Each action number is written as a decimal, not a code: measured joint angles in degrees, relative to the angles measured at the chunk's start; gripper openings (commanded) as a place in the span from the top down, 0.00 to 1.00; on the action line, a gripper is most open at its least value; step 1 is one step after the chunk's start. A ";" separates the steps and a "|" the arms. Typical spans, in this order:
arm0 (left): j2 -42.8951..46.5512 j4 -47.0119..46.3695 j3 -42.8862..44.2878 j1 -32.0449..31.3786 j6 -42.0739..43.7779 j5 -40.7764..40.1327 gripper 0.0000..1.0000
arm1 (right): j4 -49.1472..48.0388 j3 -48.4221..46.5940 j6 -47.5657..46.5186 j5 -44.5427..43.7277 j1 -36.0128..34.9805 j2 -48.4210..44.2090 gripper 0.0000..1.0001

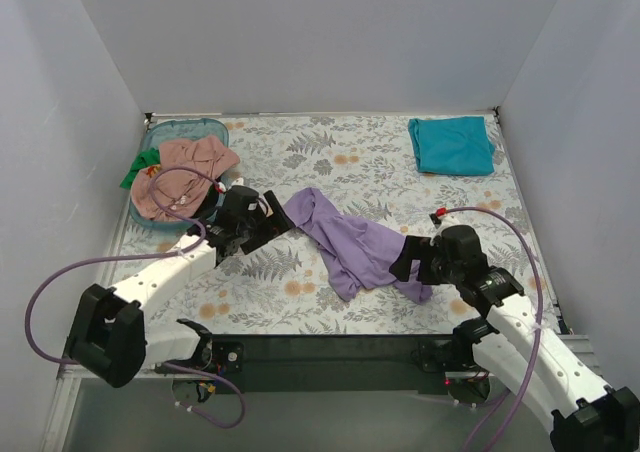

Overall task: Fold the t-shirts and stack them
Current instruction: Move the tshirt to the center of the board, then flatten the tshirt out

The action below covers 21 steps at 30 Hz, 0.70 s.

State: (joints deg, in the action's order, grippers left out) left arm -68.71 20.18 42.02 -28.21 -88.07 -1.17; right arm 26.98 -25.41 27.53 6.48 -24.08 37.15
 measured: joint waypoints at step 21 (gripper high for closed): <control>-30.47 -11.65 11.10 0.02 -0.74 -1.14 1.00 | -9.79 0.63 12.22 -16.44 2.21 14.88 0.45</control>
State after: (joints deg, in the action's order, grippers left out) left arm -99.18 8.54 53.12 -28.18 -88.82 -2.31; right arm 17.19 -24.77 39.75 -9.96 -21.87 52.03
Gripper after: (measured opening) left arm 0.205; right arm 0.701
